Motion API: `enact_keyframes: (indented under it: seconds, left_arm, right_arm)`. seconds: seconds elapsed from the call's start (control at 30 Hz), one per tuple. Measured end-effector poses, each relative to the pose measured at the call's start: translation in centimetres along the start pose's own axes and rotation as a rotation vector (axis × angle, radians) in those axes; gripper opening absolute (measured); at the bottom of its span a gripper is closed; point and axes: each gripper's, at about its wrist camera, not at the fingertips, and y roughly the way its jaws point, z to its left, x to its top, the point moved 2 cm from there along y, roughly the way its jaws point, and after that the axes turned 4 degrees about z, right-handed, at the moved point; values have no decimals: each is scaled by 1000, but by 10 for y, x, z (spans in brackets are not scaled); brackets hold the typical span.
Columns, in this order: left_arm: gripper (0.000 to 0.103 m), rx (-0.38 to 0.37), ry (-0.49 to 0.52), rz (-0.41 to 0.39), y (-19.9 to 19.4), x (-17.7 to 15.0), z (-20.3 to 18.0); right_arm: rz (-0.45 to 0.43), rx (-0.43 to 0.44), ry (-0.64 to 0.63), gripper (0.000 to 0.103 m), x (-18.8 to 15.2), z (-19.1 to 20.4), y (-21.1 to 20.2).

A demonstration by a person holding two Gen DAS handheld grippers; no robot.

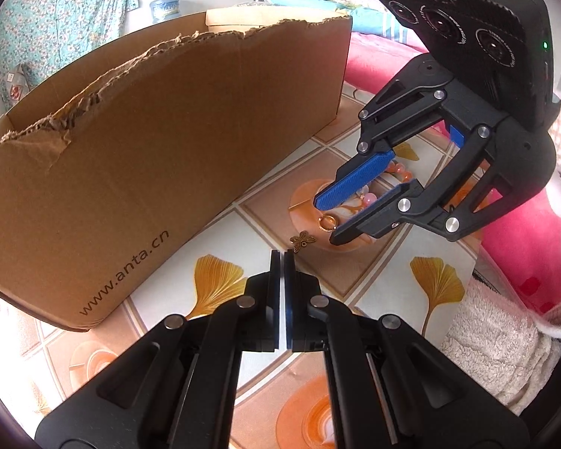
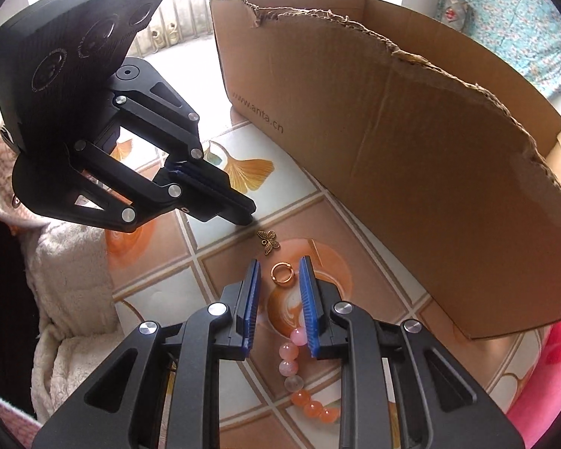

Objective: Organize jewelry

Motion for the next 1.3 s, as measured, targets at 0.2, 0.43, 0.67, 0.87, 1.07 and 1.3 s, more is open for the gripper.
enact_keyframes:
  seconds: [0.2, 0.43, 0.67, 0.87, 1.07, 1.3]
  left_arm:
    - [1, 0, 0, 0, 0, 1, 0]
    - [1, -2, 1, 1, 0, 1, 0]
    - [2, -22, 19, -24, -4, 6, -6]
    - [17, -33, 52, -7, -1, 10, -8]
    - [23, -41, 67, 26, 7, 19, -9]
    - [23, 5, 55, 68, 16, 27, -16]
  right_arm:
    - [21, 78, -10, 12, 4, -5, 4]
    - [1, 81, 24, 11, 4, -5, 7]
    - [-14, 67, 53, 11, -5, -8, -8]
    - [-46, 46, 76, 11, -11, -10, -26]
    - [-69, 35, 107, 11, -21, -11, -35]
    - [-75, 37, 123, 11, -30, -14, -36]
